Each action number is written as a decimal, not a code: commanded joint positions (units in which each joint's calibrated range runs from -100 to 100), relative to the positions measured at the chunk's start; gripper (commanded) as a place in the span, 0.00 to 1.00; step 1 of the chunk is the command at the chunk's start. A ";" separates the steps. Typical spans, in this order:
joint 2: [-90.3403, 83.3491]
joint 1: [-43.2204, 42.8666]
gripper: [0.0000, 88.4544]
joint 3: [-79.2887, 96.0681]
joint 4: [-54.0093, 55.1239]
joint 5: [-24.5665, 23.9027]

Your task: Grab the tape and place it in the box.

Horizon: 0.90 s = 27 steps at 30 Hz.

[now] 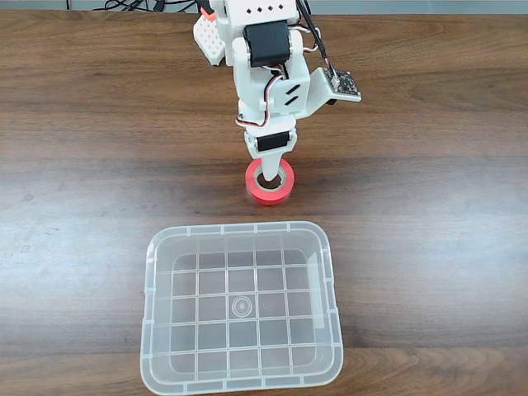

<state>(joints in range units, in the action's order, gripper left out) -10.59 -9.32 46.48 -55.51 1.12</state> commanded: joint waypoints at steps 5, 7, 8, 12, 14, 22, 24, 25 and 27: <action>5.76 0.61 0.18 -1.06 0.54 0.25; 5.84 0.25 0.18 -1.15 -0.40 0.25; 5.44 0.25 0.18 -1.15 -1.34 0.25; 1.90 0.68 0.18 -1.15 -4.77 0.78; -0.83 0.25 0.18 -1.15 -5.45 1.41; -4.37 0.32 0.18 -0.36 -5.36 2.15; -4.37 0.32 0.18 -0.36 -5.36 2.15; -4.37 0.32 0.18 -0.27 -5.36 2.15; -4.29 0.46 0.18 -0.27 -5.36 2.15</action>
<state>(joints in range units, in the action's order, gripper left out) -11.85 -8.87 46.57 -60.85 3.10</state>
